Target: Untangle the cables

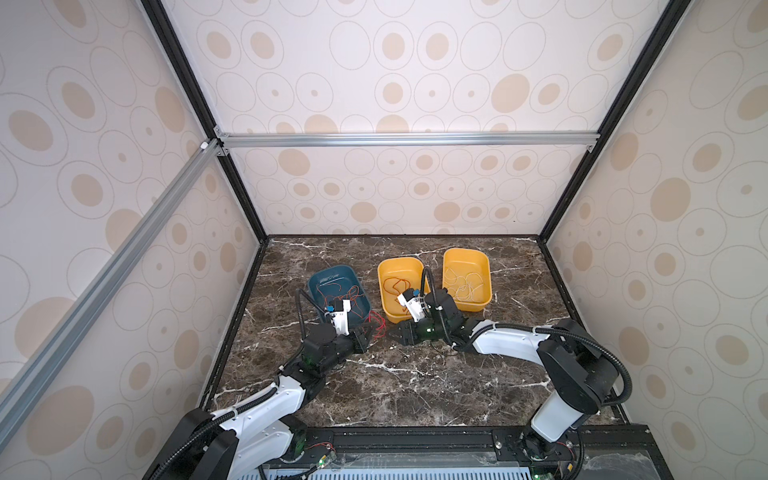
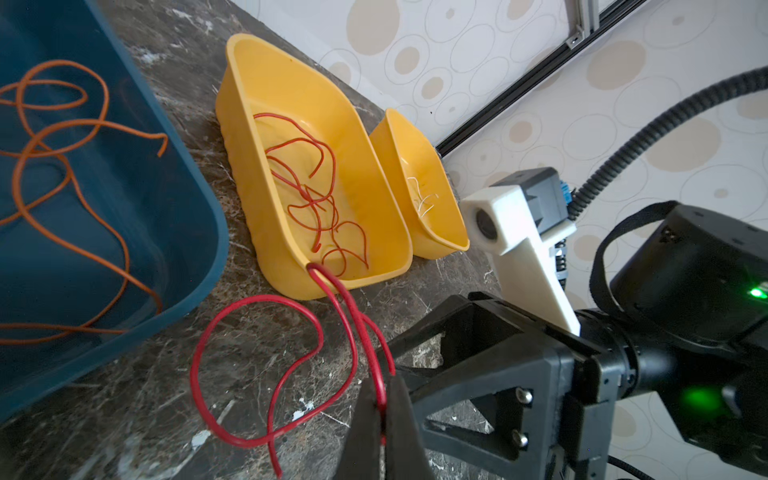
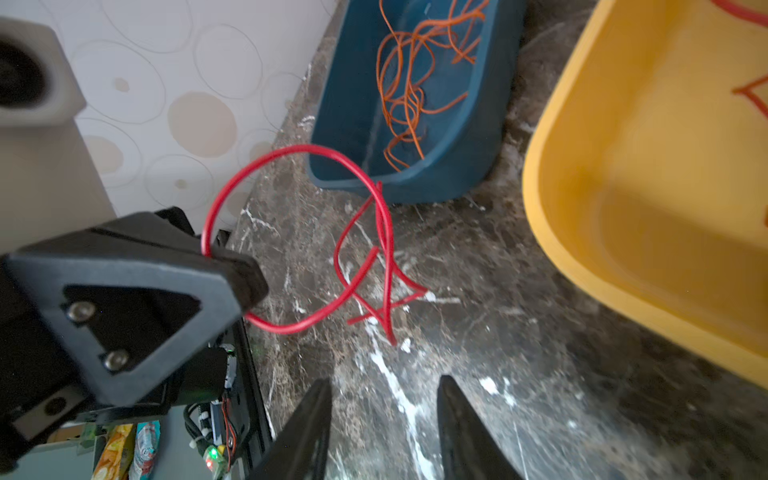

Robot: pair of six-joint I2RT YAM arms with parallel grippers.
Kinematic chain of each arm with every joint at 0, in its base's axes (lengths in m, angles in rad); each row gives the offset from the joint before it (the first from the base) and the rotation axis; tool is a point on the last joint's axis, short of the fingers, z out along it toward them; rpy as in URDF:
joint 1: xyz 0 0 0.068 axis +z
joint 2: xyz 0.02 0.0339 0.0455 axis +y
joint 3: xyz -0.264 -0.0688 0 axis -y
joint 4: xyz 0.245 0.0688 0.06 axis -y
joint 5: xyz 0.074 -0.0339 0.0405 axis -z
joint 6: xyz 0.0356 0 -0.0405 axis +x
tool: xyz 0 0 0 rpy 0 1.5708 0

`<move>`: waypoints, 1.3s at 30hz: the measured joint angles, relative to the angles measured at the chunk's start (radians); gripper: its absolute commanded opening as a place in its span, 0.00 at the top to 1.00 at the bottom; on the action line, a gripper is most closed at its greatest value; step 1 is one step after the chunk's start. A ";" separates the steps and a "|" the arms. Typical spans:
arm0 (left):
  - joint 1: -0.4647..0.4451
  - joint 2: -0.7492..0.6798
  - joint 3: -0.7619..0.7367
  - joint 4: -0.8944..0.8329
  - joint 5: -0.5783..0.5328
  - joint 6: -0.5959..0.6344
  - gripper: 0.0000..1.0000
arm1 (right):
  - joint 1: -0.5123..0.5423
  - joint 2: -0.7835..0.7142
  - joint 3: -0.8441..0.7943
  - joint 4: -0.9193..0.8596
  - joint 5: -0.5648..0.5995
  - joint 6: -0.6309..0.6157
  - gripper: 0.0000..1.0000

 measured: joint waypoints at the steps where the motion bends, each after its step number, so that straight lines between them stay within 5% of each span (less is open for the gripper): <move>1: 0.000 -0.005 0.000 0.001 0.001 -0.004 1.00 | 0.000 0.014 0.000 0.024 -0.005 0.010 0.56; 15: 0.000 -0.017 0.000 0.045 0.026 -0.036 1.00 | 0.000 0.082 0.009 0.077 0.009 0.041 0.96; 30: -0.001 -0.007 -0.013 0.169 0.103 -0.097 1.00 | -0.002 -0.050 0.012 -0.220 0.312 -0.177 1.00; 39: -0.001 0.032 -0.013 0.211 0.156 -0.107 1.00 | -0.109 -0.108 0.039 -0.270 0.236 -0.170 1.00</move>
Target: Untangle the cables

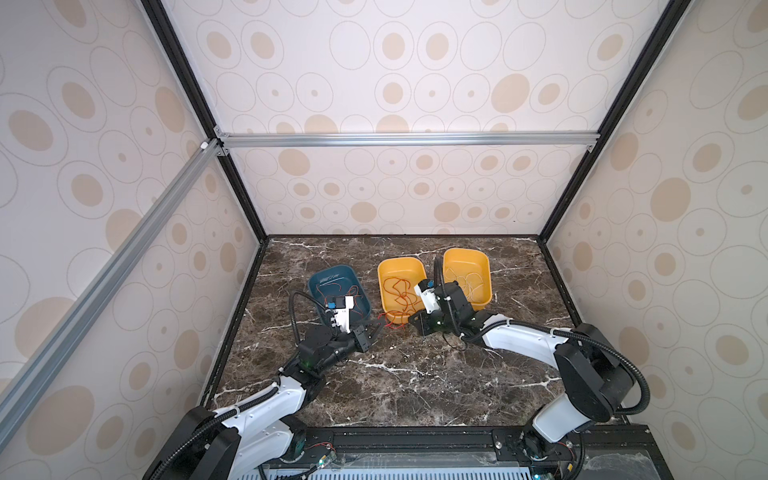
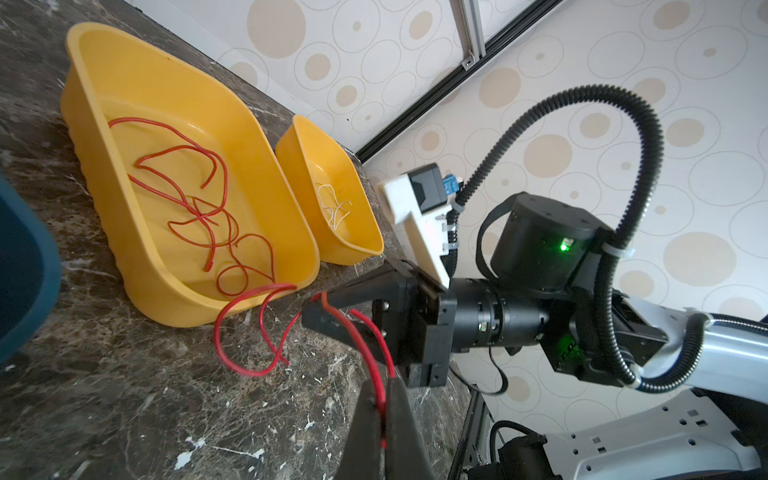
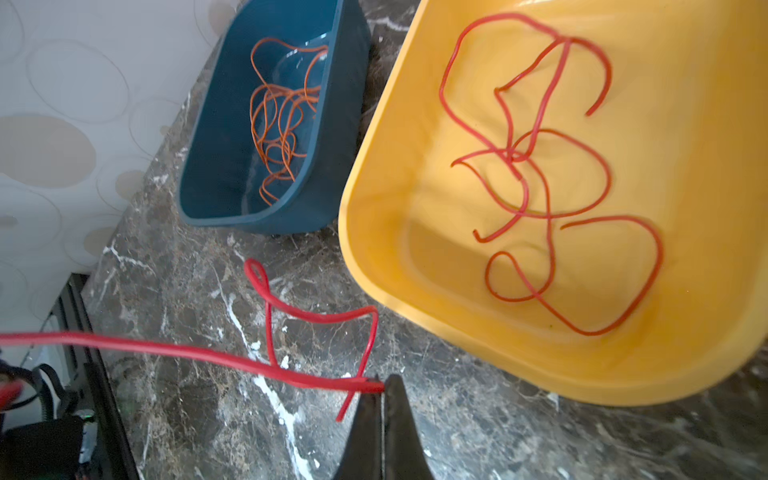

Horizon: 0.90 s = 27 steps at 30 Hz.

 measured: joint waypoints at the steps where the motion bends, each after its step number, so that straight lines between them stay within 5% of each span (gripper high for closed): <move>1: 0.000 0.006 0.001 0.000 0.001 0.002 1.00 | -0.013 -0.003 0.006 -0.005 -0.015 0.003 1.00; 8: 0.000 0.101 0.040 0.014 0.016 0.027 1.00 | -0.063 -0.014 0.075 -0.053 -0.061 0.003 1.00; 27: 0.029 0.589 0.361 0.187 0.151 0.035 1.00 | -0.082 0.174 0.263 -0.194 0.078 -0.114 0.92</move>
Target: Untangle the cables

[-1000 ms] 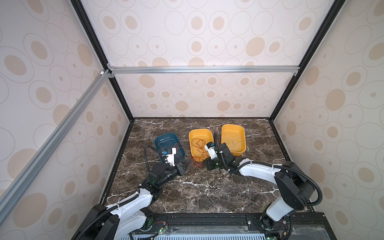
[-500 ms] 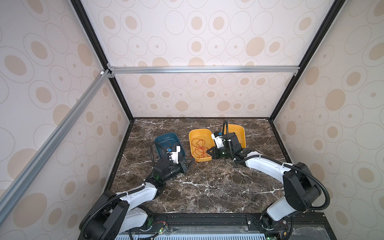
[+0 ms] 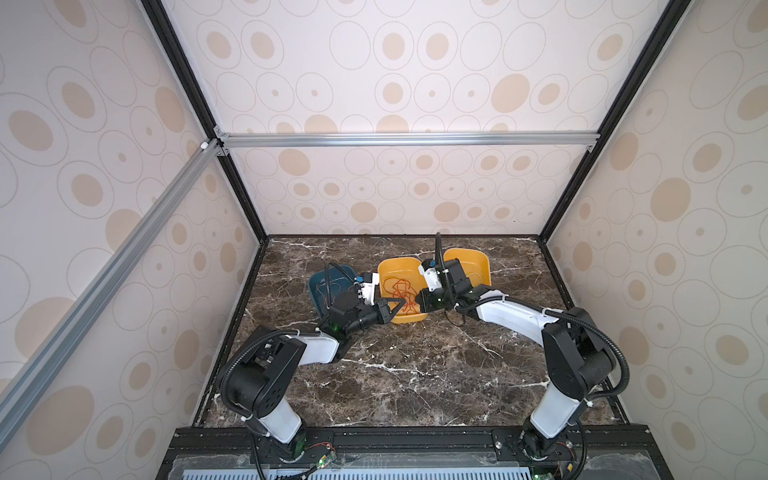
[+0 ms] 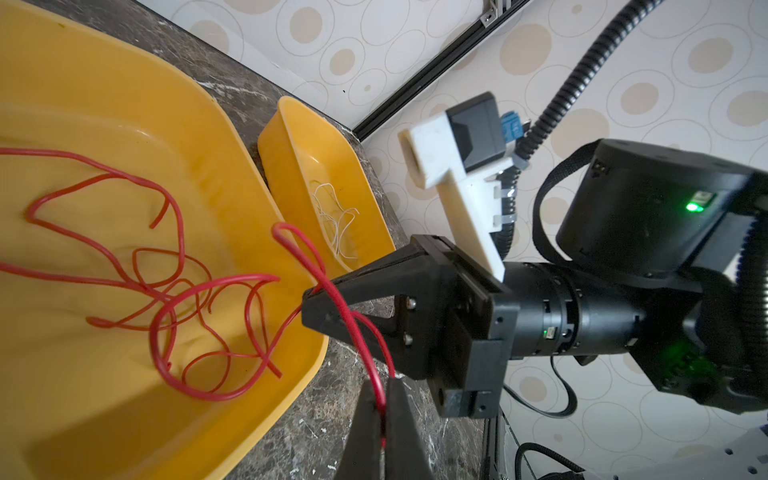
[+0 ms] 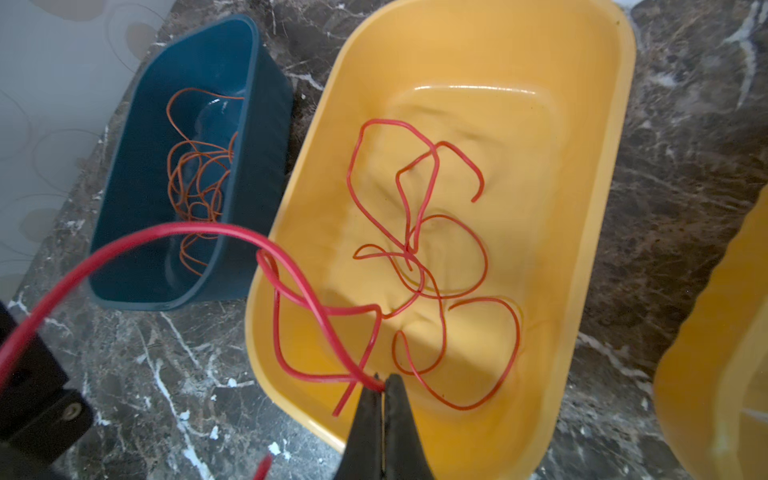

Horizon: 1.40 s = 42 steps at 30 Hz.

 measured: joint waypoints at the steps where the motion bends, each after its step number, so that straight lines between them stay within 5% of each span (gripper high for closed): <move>1: 0.000 0.008 0.008 0.000 0.003 -0.002 1.00 | -0.004 0.006 0.003 -0.002 0.000 -0.002 0.90; 6: 0.000 0.037 0.050 -0.010 0.005 -0.002 1.00 | -0.028 0.018 0.009 -0.007 -0.020 -0.008 0.85; 11: 0.000 0.068 0.073 -0.027 0.001 -0.002 1.00 | -0.047 0.014 0.008 -0.004 -0.068 -0.010 0.70; 16: 0.000 0.090 0.093 -0.085 -0.016 0.003 0.98 | -0.053 -0.041 -0.024 0.000 -0.086 -0.007 0.69; 24: -0.003 0.098 0.148 -0.267 -0.097 0.066 0.61 | -0.084 -0.154 -0.101 0.017 -0.093 0.004 0.69; 37: -0.014 -0.017 0.190 -0.532 -0.241 0.189 0.31 | -0.097 -0.302 -0.206 0.016 -0.039 0.024 0.64; 39: -0.018 -0.060 0.207 -0.600 -0.287 0.228 0.19 | -0.101 -0.346 -0.228 0.015 -0.020 0.025 0.63; 42: -0.022 -0.120 0.221 -0.689 -0.351 0.281 0.18 | -0.109 -0.398 -0.248 0.011 0.009 0.027 0.63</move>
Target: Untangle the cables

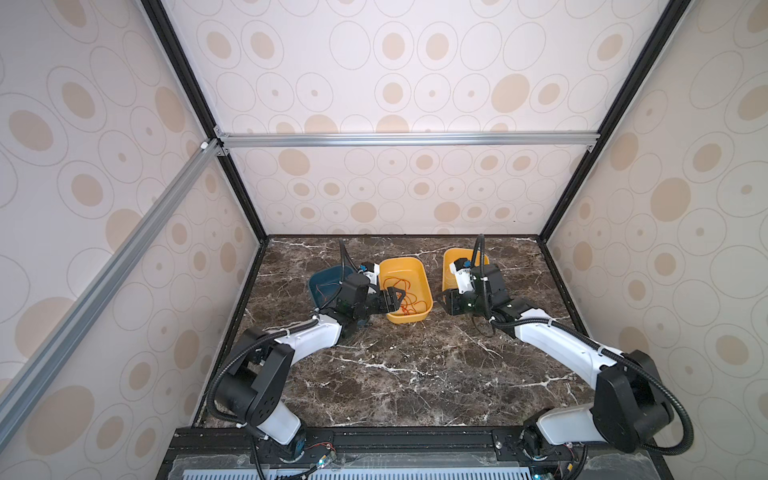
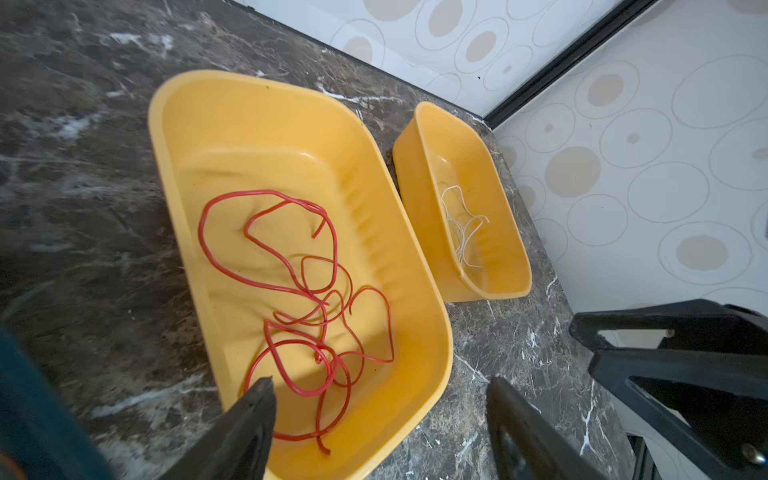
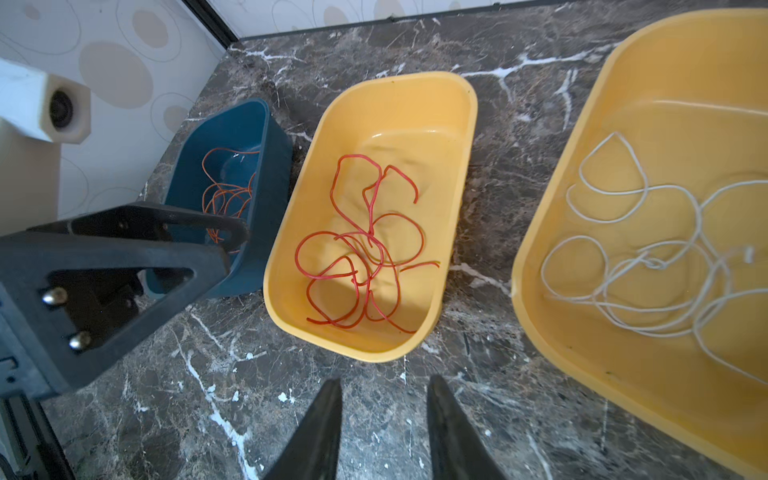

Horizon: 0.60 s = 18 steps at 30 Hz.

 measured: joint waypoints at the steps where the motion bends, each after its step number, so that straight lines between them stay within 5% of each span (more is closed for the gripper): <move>1: -0.001 -0.020 0.001 -0.029 -0.021 0.016 0.18 | -0.003 -0.013 -0.004 -0.002 0.009 0.000 0.62; 10: 0.002 -0.202 -0.020 -0.210 -0.307 0.163 0.13 | -0.041 -0.161 -0.081 -0.011 0.242 -0.013 0.34; 18: 0.063 -0.336 -0.289 -0.039 -0.586 0.291 0.07 | -0.089 -0.216 -0.196 0.058 0.581 -0.051 0.21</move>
